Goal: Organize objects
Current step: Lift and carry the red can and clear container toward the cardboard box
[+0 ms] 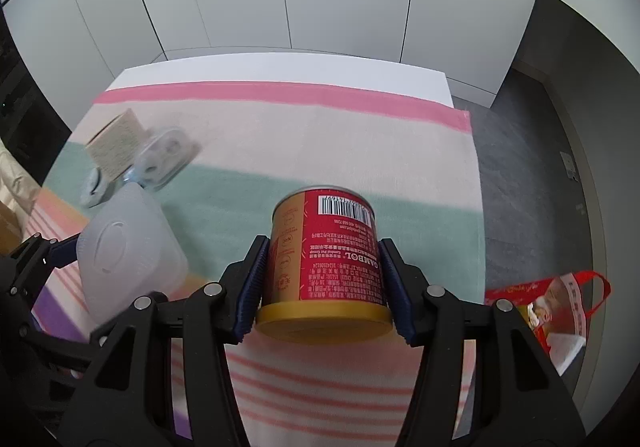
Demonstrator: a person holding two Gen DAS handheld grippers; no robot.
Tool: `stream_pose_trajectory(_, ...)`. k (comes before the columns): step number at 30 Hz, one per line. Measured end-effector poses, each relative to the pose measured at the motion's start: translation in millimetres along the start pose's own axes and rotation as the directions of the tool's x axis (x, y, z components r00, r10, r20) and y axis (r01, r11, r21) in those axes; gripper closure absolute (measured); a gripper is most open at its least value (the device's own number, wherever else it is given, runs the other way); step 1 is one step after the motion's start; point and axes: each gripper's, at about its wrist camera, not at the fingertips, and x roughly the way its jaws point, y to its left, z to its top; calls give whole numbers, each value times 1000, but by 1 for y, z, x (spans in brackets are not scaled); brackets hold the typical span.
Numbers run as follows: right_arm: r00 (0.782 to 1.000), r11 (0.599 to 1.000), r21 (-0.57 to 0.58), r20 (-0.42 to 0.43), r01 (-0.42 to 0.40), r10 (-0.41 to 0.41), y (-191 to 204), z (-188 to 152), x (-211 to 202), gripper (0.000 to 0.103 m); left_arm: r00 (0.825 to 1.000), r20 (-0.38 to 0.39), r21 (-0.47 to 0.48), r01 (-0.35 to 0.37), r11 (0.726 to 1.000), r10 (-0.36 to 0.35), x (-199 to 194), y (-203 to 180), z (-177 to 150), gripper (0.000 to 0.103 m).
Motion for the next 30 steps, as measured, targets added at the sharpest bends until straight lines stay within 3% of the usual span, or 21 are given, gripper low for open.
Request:
stream_pose_trajectory(15,998,1000,2,56,-3,3,25,-12,-102,47,996,74,-36,-54,998,56,-113,9,9,12)
stream_pose_trajectory(20,997,1000,10,77,-23,22,36,-21,-141,47,995,81,-59,-55,997,60,-158,14,1,12)
stream_pose_trajectory(25,996,1000,1,82,-30,30,45,-34,-178,47,992,103,-22,-65,998,67,-200,7,-10,12)
stream_pose_trajectory(30,995,999,-7,91,-32,32,47,-49,-211,47,991,128,-46,-38,998,43,-234,5,-15,12)
